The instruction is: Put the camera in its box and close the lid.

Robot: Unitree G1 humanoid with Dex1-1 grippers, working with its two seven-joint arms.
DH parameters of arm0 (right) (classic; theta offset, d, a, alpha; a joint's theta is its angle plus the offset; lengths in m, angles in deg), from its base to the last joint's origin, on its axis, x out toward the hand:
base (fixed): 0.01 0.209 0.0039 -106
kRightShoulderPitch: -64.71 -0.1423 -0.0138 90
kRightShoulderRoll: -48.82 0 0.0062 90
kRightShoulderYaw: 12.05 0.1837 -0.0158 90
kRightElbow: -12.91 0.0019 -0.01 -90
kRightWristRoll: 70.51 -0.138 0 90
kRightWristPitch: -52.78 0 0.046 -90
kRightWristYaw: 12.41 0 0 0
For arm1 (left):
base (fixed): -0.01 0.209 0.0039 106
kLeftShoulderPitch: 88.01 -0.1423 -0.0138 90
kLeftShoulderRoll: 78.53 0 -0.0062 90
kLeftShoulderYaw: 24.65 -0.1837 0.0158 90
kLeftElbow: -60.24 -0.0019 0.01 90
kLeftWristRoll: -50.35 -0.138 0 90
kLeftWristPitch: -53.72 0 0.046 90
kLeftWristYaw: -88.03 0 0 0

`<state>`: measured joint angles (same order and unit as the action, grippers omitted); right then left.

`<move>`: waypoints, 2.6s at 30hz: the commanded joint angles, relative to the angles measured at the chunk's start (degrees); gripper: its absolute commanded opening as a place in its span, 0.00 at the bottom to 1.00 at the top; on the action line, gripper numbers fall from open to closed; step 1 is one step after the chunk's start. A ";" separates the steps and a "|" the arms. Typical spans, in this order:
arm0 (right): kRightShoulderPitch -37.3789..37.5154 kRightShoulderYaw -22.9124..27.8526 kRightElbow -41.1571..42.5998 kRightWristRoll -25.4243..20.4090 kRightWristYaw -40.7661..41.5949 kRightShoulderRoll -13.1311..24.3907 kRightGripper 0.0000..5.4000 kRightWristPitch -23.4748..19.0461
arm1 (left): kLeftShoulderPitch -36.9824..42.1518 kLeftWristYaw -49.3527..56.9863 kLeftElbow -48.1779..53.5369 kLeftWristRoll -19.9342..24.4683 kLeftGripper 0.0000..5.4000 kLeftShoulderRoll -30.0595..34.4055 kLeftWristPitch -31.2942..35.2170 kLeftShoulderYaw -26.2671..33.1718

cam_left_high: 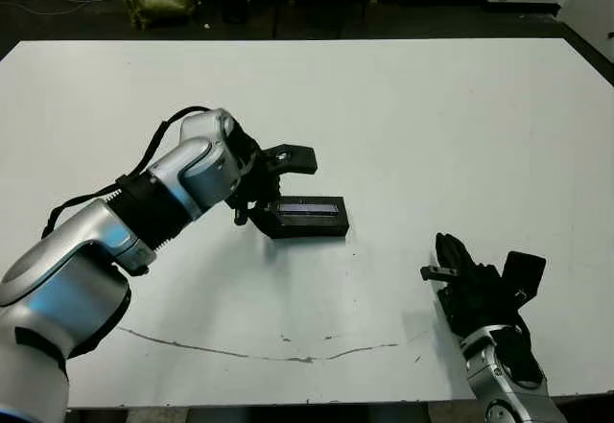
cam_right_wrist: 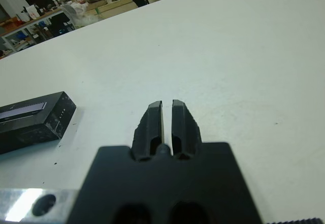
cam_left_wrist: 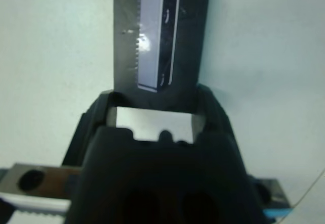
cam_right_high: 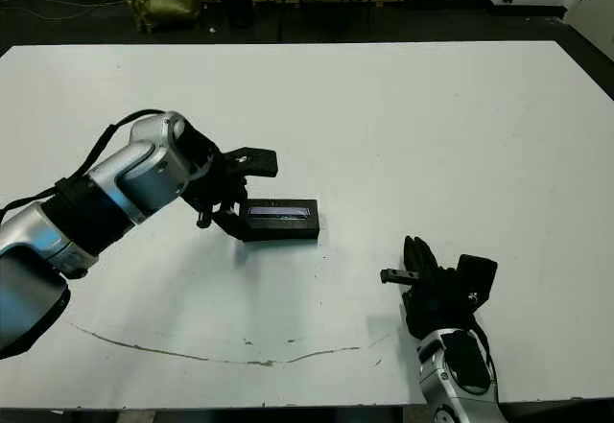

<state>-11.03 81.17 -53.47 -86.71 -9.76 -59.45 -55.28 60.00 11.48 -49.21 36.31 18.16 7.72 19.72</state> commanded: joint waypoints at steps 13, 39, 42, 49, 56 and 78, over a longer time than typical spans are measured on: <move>0.82 0.07 0.11 -0.10 -0.87 0.63 0.00 -1.74 | -3.49 -2.89 -1.97 -1.07 0.39 3.33 1.98 -3.72; 0.92 0.35 -0.97 -0.06 0.08 0.80 0.00 -0.78 | -11.75 -3.56 -0.19 -2.64 1.00 7.96 -21.32 2.06; 0.87 0.56 -1.22 -0.30 0.20 0.67 0.00 -0.53 | -13.37 -2.49 -0.13 -2.75 1.00 9.88 -22.32 3.49; 0.66 0.67 0.03 -0.69 -0.81 0.46 0.00 -2.18 | -19.87 9.43 -6.70 -0.03 1.00 14.67 -27.00 15.60; 0.58 0.25 -1.14 0.12 0.41 0.80 0.00 0.93 | -39.08 39.56 10.59 16.14 0.95 4.59 -20.10 48.61; -0.63 -0.04 -7.54 1.53 3.33 1.32 0.00 7.98 | -52.48 73.76 41.85 21.26 0.00 -29.02 -18.82 35.32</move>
<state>-12.16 81.15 -60.39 -85.43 -5.84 -58.17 -46.71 7.04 84.24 -6.82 58.37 -10.26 -13.24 55.79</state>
